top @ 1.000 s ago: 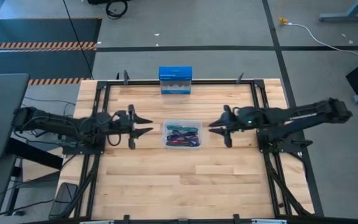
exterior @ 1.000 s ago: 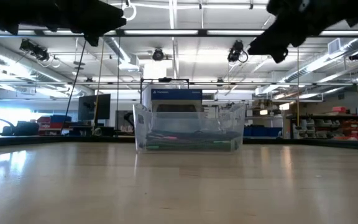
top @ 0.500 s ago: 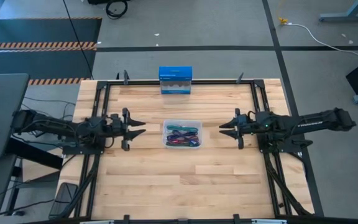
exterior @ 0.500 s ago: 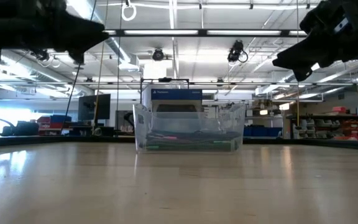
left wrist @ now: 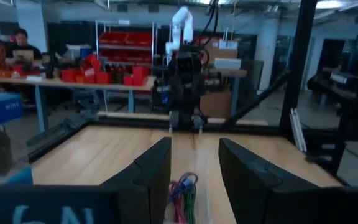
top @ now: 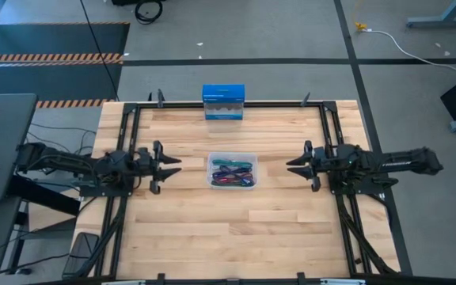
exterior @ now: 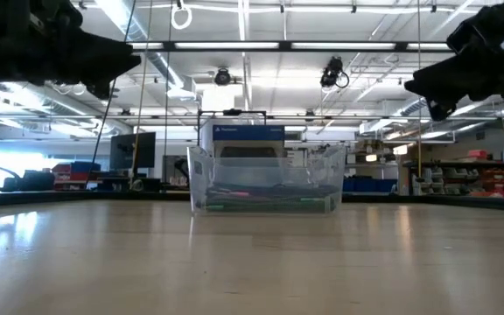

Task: Pick and place USB-C Cables
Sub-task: Return to Home Position

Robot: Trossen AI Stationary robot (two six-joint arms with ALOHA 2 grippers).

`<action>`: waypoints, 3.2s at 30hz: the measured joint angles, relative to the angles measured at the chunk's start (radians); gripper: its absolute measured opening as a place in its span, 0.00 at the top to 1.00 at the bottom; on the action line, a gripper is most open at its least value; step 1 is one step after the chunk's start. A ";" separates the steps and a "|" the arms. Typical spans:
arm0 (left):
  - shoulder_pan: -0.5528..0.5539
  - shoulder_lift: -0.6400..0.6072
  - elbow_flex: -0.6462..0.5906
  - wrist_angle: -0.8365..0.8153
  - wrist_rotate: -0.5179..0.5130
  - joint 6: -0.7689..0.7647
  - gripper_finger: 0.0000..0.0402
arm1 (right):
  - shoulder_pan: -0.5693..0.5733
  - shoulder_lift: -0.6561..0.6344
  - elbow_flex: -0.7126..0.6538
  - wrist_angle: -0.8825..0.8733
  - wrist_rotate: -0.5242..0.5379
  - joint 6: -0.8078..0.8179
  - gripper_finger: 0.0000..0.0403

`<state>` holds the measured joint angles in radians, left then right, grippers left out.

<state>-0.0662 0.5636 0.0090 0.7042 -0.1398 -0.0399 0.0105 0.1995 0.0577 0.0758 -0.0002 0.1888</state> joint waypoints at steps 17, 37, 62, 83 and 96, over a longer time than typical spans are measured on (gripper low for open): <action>0.000 -0.241 0.000 -0.350 -0.001 -0.010 0.65 | 0.000 -0.194 -0.009 -0.179 -0.012 -0.006 0.73; 0.000 -0.468 -0.001 -0.580 -0.028 0.001 0.65 | 0.000 -0.194 -0.009 -0.178 0.000 -0.035 0.73; 0.000 -0.467 -0.001 -0.568 -0.031 0.025 0.65 | 0.000 -0.193 -0.009 -0.158 -0.001 -0.035 0.73; 0.000 -0.467 -0.001 -0.567 -0.031 0.026 0.65 | 0.000 -0.193 -0.009 -0.158 -0.001 -0.034 0.73; -0.011 -0.429 -0.001 -0.560 -0.029 0.025 0.65 | 0.000 -0.193 -0.008 -0.158 -0.001 -0.034 0.73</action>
<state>-0.0774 0.1348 0.0082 0.1439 -0.1692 -0.0146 0.0109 0.0063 0.0494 -0.0822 -0.0013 0.1547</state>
